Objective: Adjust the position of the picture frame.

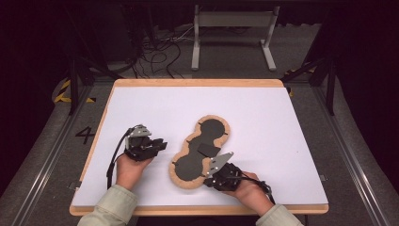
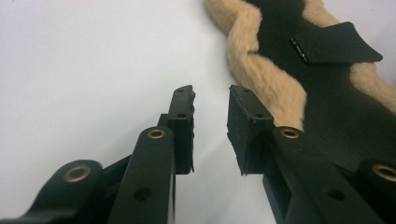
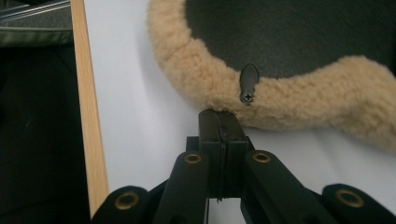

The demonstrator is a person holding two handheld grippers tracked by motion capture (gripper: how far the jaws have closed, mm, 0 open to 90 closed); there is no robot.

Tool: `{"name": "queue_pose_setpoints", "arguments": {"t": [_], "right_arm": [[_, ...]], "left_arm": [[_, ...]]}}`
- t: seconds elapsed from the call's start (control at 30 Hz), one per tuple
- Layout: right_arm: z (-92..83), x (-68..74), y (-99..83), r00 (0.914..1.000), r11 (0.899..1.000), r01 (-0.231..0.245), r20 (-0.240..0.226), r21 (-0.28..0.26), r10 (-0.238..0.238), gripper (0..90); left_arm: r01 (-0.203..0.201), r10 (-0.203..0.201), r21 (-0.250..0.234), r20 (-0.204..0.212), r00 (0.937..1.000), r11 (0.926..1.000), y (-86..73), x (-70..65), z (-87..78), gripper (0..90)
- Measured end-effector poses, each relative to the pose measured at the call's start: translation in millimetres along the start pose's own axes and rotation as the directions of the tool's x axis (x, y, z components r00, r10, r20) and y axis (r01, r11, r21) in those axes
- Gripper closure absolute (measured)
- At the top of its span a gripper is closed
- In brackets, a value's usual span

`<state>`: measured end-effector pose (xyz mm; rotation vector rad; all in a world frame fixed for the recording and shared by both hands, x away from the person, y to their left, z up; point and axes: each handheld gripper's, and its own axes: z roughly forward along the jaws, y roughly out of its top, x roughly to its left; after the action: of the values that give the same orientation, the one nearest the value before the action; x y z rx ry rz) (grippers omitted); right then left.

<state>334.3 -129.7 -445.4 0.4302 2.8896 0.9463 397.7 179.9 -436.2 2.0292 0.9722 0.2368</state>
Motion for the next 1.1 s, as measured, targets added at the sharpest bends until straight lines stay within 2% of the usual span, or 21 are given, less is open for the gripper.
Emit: {"name": "queue_pose_setpoints", "arguments": {"t": [0.13,0.2,0.23,0.3,0.37,0.47,0.53,0.57,0.63,0.7,0.8,0.93,1.0,1.1], "right_arm": [[17.9,-2.5,19.8,0.9994,0.999,0.034,-0.008,-0.028,-0.034,90.0],[25.6,-5.2,27.8,0.9996,0.999,0.026,-0.013,-0.045,-0.026,90.0],[29.0,-6.7,31.1,0.9998,0.998,0.013,-0.018,-0.053,-0.014,90.0],[35.4,-9.4,38.4,0.9999,0.998,-0.001,-0.013,-0.063,0.000,90.0],[38.7,-10.4,42.9,1.0000,0.998,-0.003,0.000,-0.065,0.003,90.0],[46.2,-11.9,53.0,0.9995,0.998,0.002,0.032,-0.067,0.001,90.0],[47.2,-11.1,57.5,0.9991,0.999,0.019,0.040,-0.046,-0.017,90.0],[45.7,-9.6,58.3,0.9992,0.999,0.026,0.033,-0.042,-0.025,90.0],[37.3,-7.8,59.1,0.9985,0.998,0.054,-0.011,-0.032,-0.054,90.0],[26.7,-10.4,61.6,0.9973,0.997,0.073,0.005,-0.027,-0.073,90.0],[6.8,-24.9,68.6,0.9982,0.997,0.049,0.039,-0.058,-0.046,90.0],[-9.8,-47.2,77.7,0.9959,0.995,0.007,0.090,-0.096,0.002,90.0],[-15.9,-63.0,82.9,0.9916,0.993,-0.034,0.120,-0.111,0.047,90.0],[-20.9,-82.5,88.4,0.9854,0.990,-0.063,0.149,-0.126,0.081,90.0]], "left_arm": [[0.035,-0.036,-0.019,-0.034,0.9988,0.9992,-12.9,5.9,-16.7,71.7],[0.043,-0.044,-0.027,-0.060,0.9972,0.9987,-18.4,7.6,-22.2,74.2],[0.061,-0.062,-0.027,-0.062,0.9961,0.9978,-20.8,8.4,-23.6,75.0],[0.063,-0.065,-0.026,-0.064,0.9958,0.9976,-22.1,9.9,-24.5,75.6],[0.083,-0.085,-0.031,-0.060,0.9946,0.9961,-23.9,11.3,-25.3,75.6],[0.082,-0.083,-0.027,-0.057,0.9949,0.9963,-24.4,11.3,-24.9,75.4],[0.072,-0.074,-0.027,-0.062,0.9953,0.9970,-23.9,11.3,-24.0,75.3],[0.070,-0.071,-0.026,-0.065,0.9954,0.9972,-23.6,11.3,-23.3,75.5],[0.059,-0.060,-0.022,-0.069,0.9958,0.9980,-22.9,10.9,-21.9,76.7],[0.056,-0.058,-0.024,-0.066,0.9961,0.9981,-21.9,12.3,-20.4,77.0],[0.064,-0.066,-0.031,-0.058,0.9962,0.9975,-19.6,11.9,-19.9,76.8],[0.042,-0.045,-0.051,-0.058,0.9973,0.9978,-16.5,10.6,-19.7,76.7],[0.035,-0.039,-0.052,-0.063,0.9973,0.9980,-15.5,10.6,-19.4,76.7],[0.027,-0.030,-0.055,-0.064,0.9975,0.9981,-15.3,11.2,-18.7,76.4]]}}
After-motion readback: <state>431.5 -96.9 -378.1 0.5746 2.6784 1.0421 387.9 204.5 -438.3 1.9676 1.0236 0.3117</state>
